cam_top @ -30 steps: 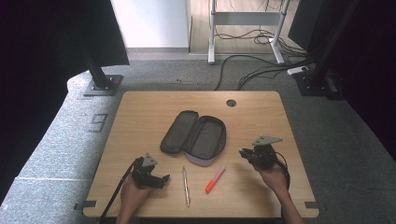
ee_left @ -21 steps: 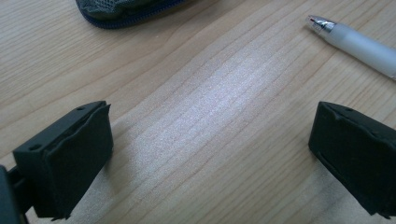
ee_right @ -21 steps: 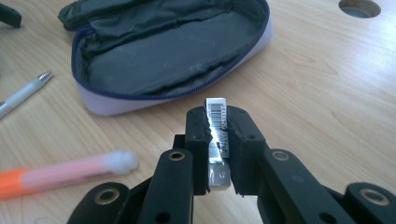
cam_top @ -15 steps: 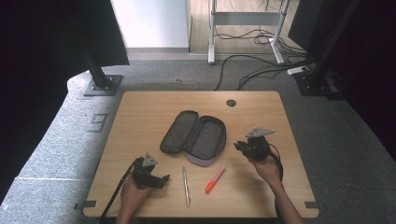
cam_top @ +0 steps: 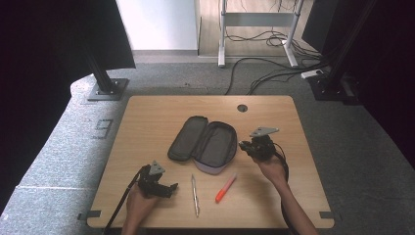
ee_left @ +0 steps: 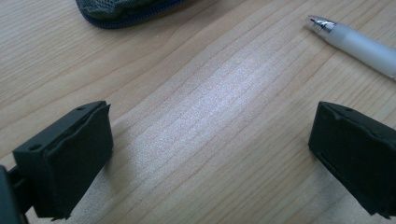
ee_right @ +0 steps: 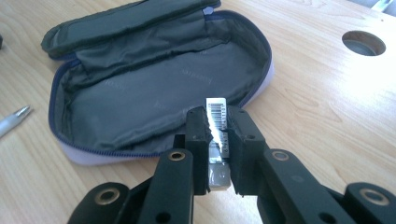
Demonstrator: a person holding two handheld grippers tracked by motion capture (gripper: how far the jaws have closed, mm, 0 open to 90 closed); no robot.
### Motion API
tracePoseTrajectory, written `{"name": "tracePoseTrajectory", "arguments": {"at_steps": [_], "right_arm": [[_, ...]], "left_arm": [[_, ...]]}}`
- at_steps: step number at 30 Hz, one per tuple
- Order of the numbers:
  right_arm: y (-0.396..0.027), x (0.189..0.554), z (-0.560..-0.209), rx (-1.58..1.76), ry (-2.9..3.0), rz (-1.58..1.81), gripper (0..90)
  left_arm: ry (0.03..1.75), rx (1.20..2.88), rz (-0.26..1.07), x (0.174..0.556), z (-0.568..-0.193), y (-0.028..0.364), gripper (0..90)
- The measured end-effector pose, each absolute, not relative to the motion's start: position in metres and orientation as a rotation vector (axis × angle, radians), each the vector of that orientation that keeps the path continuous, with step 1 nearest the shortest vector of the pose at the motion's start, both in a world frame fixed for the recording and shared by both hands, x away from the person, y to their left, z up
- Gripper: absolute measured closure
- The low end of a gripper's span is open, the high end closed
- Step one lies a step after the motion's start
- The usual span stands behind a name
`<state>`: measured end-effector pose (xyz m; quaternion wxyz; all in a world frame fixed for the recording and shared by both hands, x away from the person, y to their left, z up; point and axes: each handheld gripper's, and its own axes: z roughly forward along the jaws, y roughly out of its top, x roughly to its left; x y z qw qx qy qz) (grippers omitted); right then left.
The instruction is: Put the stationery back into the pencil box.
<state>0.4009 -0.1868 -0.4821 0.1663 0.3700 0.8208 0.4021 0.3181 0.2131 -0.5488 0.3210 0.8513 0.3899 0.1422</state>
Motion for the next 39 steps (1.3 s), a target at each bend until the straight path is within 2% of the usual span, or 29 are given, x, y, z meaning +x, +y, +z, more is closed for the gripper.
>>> {"name": "tracePoseTrajectory", "arguments": {"at_steps": [39], "right_arm": [[-0.139,0.458,-0.485,1.030,2.345,1.106,78.2]], "left_arm": [[1.022,2.239,0.373,0.318,-0.549,0.213,0.0]]}}
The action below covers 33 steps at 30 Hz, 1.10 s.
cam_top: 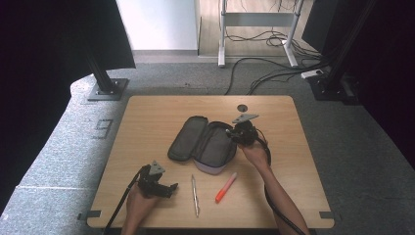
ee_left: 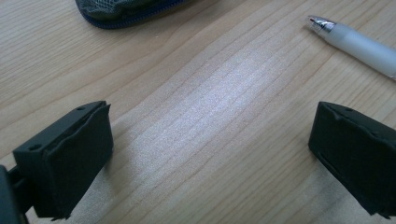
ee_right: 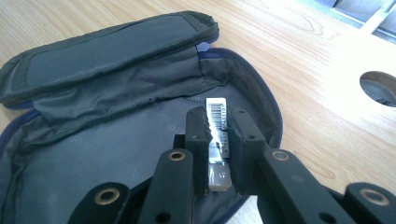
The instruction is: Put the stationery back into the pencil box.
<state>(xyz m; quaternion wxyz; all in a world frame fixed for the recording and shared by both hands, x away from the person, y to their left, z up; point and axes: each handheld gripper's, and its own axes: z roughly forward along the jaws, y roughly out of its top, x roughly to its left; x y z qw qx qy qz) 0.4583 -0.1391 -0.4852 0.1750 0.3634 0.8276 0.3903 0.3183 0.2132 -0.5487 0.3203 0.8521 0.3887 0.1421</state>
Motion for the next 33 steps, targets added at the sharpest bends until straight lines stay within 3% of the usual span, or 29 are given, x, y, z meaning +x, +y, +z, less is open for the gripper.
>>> {"name": "tracePoseTrajectory", "arguments": {"at_steps": [33], "right_arm": [[-0.117,0.488,-0.521,1.036,2.408,1.018,77.9]], "left_arm": [[1.021,2.240,0.374,0.318,-0.549,0.213,0.0]]}}
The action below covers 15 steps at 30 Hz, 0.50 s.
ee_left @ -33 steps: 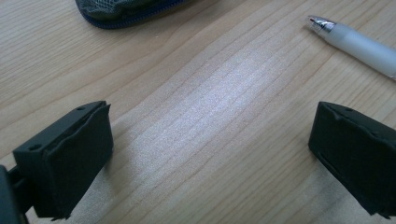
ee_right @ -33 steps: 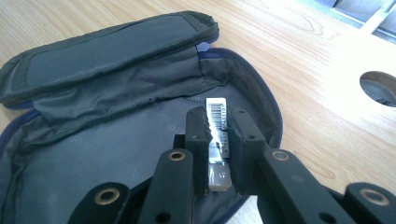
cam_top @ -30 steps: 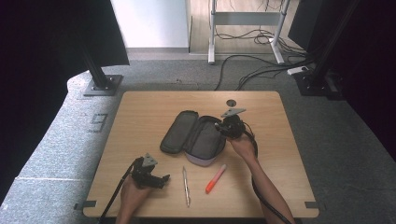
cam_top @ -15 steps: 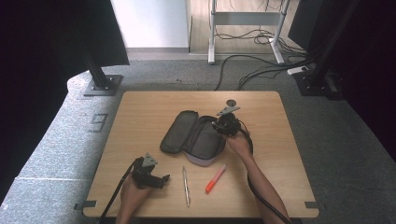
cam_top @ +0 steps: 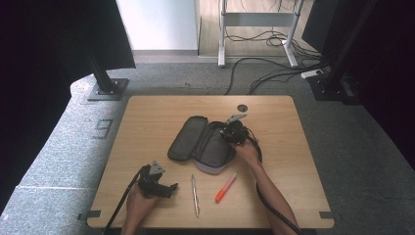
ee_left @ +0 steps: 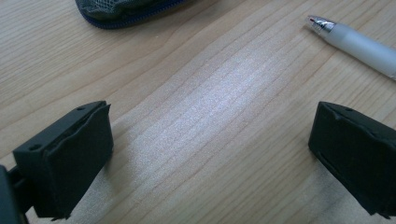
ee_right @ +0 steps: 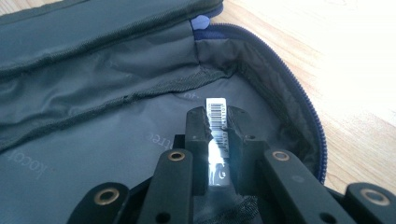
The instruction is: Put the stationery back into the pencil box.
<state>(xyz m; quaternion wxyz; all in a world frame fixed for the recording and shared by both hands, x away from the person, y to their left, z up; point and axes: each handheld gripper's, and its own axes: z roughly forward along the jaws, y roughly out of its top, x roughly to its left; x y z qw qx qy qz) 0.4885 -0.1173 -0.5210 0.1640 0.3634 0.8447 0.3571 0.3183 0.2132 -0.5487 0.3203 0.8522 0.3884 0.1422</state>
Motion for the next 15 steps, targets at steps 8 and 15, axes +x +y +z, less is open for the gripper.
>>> {"name": "tracePoseTrajectory", "arguments": {"at_steps": [8,15], "right_arm": [[-0.1193,0.4906,-0.5212,1.059,2.407,1.035,73.4],[-0.1199,0.4881,-0.5166,1.047,2.405,1.047,70.4]], "left_arm": [[1.021,2.240,0.374,0.3183,-0.5487,0.2132,0.0],[1.020,2.240,0.372,0.3183,-0.5487,0.2133,0.0]]}}
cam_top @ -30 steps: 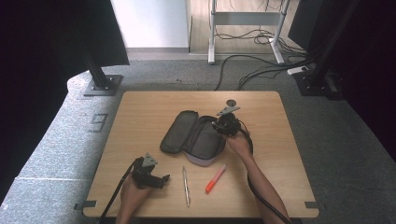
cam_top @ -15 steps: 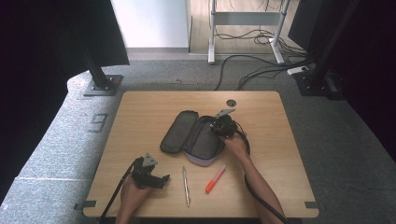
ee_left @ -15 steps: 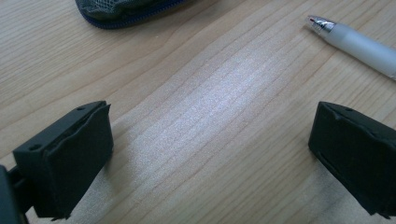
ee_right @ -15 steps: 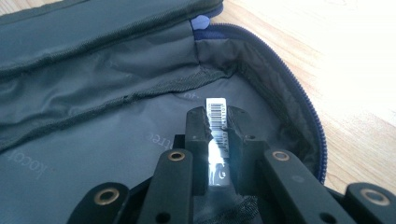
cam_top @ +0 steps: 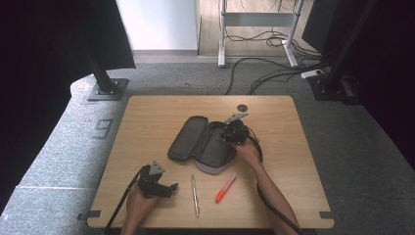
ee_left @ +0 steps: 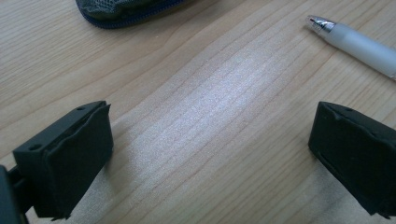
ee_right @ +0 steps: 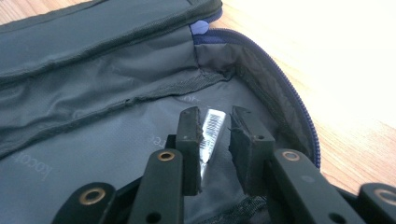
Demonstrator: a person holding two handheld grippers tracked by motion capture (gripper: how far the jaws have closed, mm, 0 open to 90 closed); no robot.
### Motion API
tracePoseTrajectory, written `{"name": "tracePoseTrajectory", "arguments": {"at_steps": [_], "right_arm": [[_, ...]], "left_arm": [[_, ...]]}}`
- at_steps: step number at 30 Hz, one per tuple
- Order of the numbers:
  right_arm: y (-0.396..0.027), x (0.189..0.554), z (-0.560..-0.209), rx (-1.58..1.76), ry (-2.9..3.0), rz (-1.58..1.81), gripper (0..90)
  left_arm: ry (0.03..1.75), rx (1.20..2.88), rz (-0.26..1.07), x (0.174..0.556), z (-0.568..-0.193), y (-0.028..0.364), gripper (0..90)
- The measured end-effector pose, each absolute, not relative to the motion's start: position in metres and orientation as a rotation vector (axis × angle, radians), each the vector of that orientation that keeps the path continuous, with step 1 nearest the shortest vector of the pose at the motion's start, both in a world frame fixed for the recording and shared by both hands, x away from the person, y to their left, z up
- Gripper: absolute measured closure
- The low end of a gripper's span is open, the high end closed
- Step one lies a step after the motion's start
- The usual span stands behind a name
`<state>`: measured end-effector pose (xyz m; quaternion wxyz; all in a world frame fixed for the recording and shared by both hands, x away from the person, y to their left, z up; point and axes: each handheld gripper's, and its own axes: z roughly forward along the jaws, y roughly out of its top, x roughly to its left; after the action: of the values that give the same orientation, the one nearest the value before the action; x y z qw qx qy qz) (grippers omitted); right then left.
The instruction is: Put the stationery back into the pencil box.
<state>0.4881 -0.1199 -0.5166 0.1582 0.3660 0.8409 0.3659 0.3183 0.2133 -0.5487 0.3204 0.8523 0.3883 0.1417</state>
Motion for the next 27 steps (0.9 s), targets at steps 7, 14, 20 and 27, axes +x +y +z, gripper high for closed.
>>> {"name": "tracePoseTrajectory", "arguments": {"at_steps": [7,14,20,27], "right_arm": [[-0.122,0.483,-0.512,1.038,2.406,1.063,59.1],[-0.125,0.478,-0.504,1.023,2.433,1.089,42.2],[-0.124,0.471,-0.496,0.976,2.448,1.086,30.8],[-0.123,0.461,-0.488,0.934,2.470,1.111,20.2]], "left_arm": [[1.021,2.239,0.373,0.318,-0.549,0.213,0.0],[1.021,2.240,0.374,0.318,-0.549,0.213,0.0],[1.021,2.239,0.374,0.318,-0.549,0.213,0.0],[1.021,2.240,0.374,0.318,-0.549,0.213,0.0]]}}
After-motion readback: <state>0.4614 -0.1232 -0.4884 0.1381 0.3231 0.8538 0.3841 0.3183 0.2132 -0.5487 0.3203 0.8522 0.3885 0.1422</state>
